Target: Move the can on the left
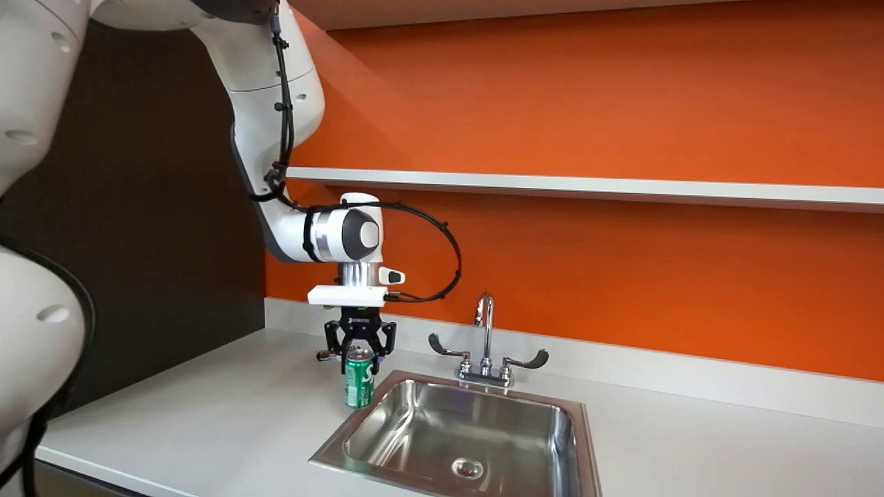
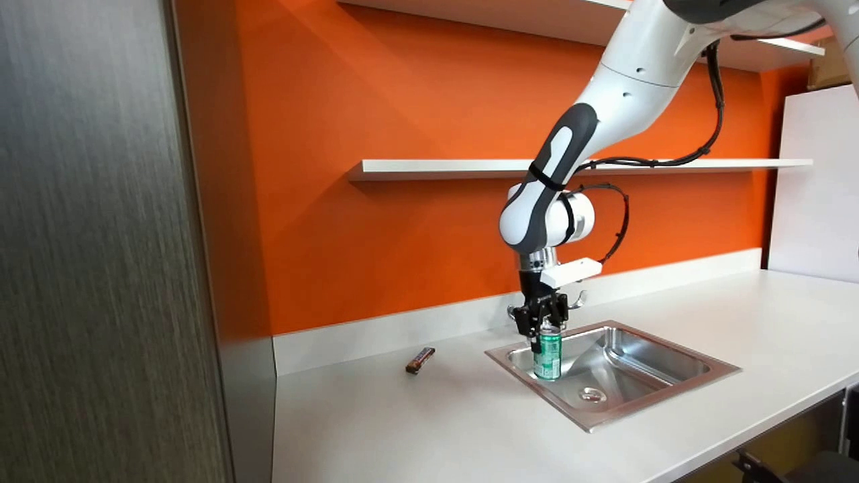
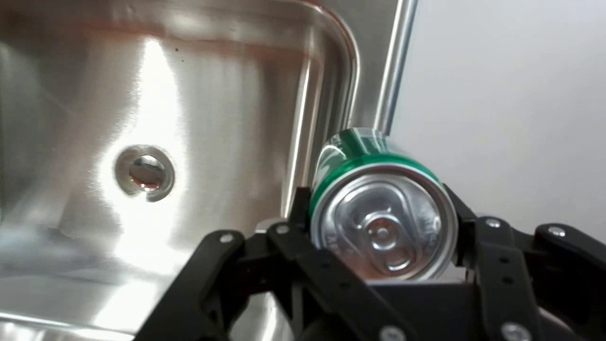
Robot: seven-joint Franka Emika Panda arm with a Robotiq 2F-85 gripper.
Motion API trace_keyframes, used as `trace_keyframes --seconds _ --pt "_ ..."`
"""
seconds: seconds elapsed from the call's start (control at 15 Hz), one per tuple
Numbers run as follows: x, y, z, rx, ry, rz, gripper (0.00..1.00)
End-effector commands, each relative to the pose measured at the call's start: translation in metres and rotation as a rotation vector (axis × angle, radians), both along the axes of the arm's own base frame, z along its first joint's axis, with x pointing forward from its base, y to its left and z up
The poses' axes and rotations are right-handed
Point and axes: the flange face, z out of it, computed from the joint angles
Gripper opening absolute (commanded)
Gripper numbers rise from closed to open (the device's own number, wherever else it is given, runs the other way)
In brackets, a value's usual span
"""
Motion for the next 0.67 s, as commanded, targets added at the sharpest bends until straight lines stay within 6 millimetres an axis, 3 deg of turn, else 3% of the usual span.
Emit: trace_keyframes --seconds 0.0,0.33,0.6 --pt "-0.011 0.03 0.003 -0.007 0.037 0.096 0.39" --pt "-0.023 0.072 -0.015 -0.014 0.077 0.187 0.39" --pt "-0.029 0.088 -0.027 -0.037 0.098 0.24 0.39"
